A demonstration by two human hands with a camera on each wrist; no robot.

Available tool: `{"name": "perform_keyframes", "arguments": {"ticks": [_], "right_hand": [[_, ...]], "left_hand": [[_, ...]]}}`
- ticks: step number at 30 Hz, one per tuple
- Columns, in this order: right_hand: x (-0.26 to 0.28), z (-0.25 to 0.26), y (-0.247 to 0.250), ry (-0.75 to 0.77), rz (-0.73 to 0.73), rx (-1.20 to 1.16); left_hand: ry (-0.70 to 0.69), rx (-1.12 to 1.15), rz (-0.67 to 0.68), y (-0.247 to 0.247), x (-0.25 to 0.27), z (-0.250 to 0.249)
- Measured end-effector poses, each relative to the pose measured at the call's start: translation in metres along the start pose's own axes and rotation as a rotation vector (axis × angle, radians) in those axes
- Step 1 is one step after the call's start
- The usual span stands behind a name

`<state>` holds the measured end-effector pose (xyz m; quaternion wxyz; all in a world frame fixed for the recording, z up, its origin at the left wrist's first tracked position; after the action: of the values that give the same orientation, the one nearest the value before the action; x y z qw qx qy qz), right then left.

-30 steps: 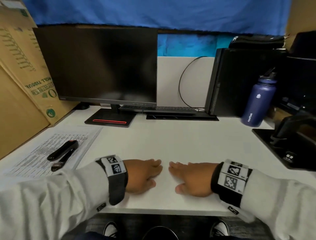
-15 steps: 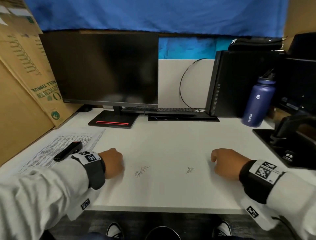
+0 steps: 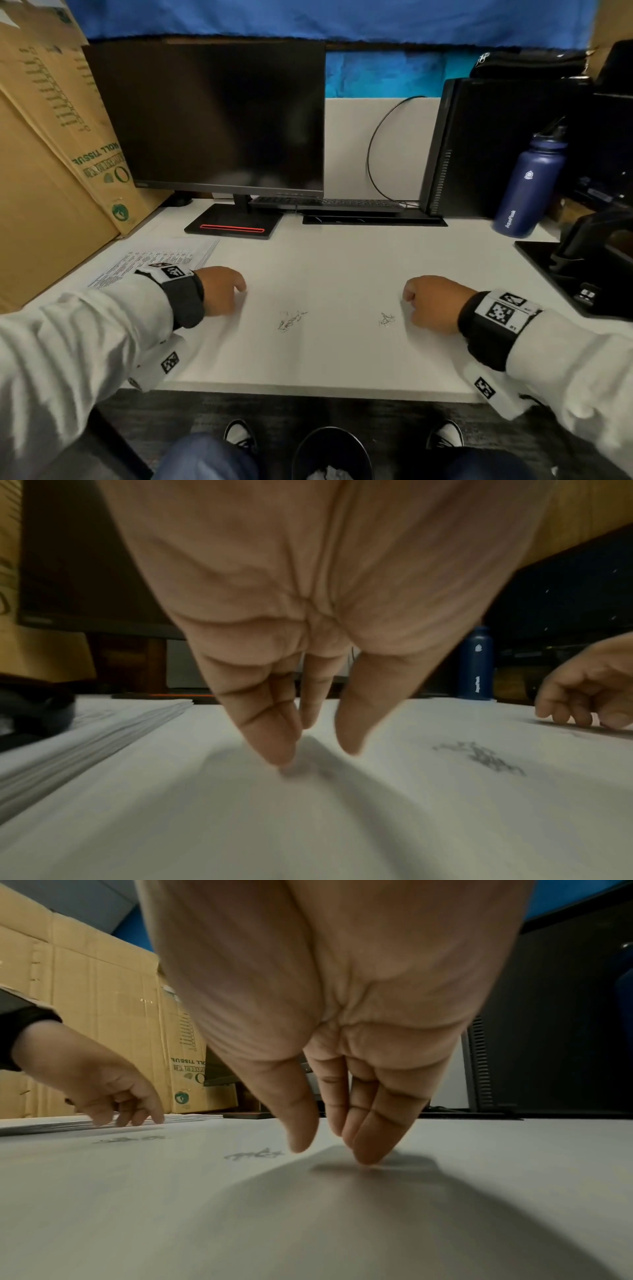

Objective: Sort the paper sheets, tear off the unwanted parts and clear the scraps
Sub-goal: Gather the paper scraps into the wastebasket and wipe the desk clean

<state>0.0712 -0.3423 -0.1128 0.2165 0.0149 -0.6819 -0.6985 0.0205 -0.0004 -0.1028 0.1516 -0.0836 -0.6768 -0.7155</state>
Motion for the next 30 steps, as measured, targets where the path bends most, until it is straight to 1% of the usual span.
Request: {"name": "perform_keyframes", "arguments": {"ticks": [2,3,6,11,13,15,18,23,26,30], "right_hand": [[-0.001,0.007,-0.004,0.035,0.003,-0.005],[-0.002,0.013,-0.007,0.062,0.001,-0.024],[-0.004,0.032,-0.011,0.141,0.007,-0.074],[-0.006,0.029,-0.002,0.092,0.016,0.004],[-0.004,0.03,-0.004,0.116,0.023,-0.016],[-0.002,0.036,-0.011,0.155,0.028,-0.029],[-0.005,0.046,-0.021,0.177,0.016,0.01],[-0.008,0.057,-0.02,0.155,-0.027,0.09],[-0.01,0.063,-0.016,0.136,-0.048,0.117],[-0.014,0.068,-0.014,0.129,-0.03,0.132]], "left_hand": [[0.006,-0.028,0.062,-0.008,0.006,-0.006],[-0.017,-0.009,0.051,-0.011,0.009,-0.015],[-0.155,0.025,-0.032,-0.016,0.008,-0.045],[-0.294,0.035,-0.04,-0.01,-0.001,-0.081],[-0.381,0.03,-0.038,-0.009,0.0,-0.088],[-0.423,-0.035,-0.04,-0.014,0.003,-0.088],[-0.427,-0.122,-0.11,-0.024,0.003,-0.084],[-0.365,0.052,-0.092,-0.021,0.0,-0.082],[-0.334,0.076,-0.101,-0.016,-0.005,-0.086],[-0.286,0.096,-0.119,-0.01,-0.013,-0.092]]}}
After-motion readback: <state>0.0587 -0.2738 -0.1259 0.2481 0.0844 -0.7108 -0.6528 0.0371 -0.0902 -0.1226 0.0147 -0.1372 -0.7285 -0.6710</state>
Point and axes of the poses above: each hand's wrist, its own x-axis away from the middle knuckle, its own y-axis out of the back of the hand, z = x × y, the point moved 3 cm from there along -x, towards the middle knuckle
